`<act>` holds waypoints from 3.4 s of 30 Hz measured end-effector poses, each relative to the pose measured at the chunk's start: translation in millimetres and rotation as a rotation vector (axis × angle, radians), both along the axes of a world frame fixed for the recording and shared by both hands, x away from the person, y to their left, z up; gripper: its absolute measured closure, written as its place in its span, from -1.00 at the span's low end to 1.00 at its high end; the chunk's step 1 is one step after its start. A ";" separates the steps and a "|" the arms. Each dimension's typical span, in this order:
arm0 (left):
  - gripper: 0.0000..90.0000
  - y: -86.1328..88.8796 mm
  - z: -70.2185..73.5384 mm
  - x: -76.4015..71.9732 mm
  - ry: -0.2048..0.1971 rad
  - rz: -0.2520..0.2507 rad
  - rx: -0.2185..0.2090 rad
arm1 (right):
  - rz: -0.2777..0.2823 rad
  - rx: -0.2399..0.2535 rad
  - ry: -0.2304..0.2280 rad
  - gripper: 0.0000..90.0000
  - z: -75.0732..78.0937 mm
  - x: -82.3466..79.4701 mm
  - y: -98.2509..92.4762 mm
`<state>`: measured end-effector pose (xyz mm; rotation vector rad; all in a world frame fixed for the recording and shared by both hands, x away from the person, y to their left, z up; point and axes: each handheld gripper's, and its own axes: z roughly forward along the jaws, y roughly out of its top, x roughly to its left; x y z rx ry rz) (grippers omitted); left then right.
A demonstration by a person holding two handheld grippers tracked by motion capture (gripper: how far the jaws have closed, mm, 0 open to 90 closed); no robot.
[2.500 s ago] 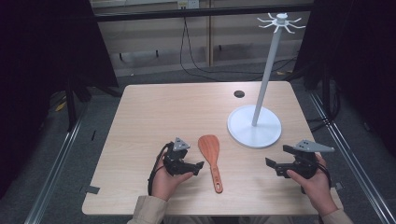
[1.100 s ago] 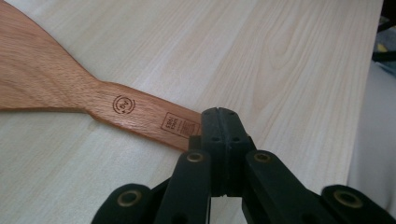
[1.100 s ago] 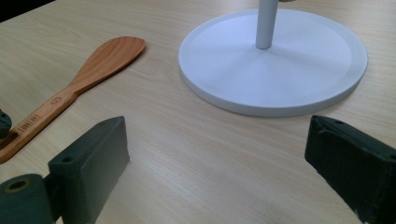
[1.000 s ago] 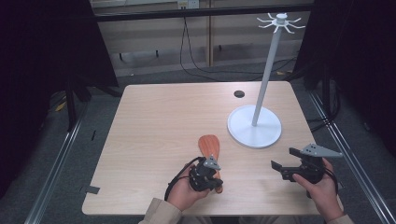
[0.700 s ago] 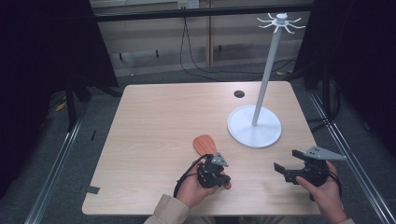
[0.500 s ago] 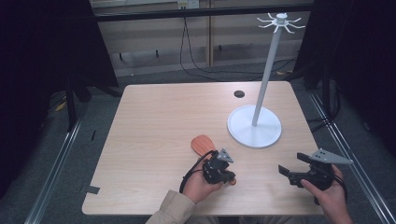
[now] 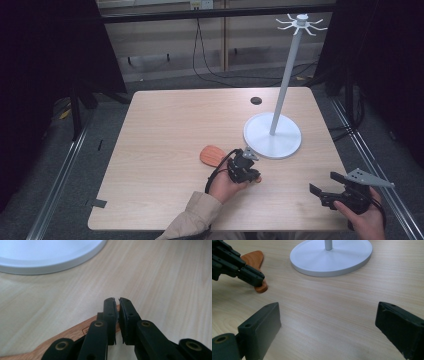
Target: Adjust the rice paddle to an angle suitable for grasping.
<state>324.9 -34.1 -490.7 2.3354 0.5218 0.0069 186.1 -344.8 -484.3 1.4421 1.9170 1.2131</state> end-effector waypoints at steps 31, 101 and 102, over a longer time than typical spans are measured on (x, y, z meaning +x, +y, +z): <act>-0.25 58.2 -3.0 27.0 -0.126 0.033 -0.003 | 0.068 -0.007 -0.004 -0.88 0.7 12.6 16.9; 0.05 29.5 8.0 34.8 -0.002 0.160 0.237 | 0.106 0.014 0.002 -0.88 0.4 24.3 25.9; 0.06 26.5 8.3 36.1 0.003 0.160 0.240 | 0.107 0.013 0.003 -0.88 0.1 24.5 26.0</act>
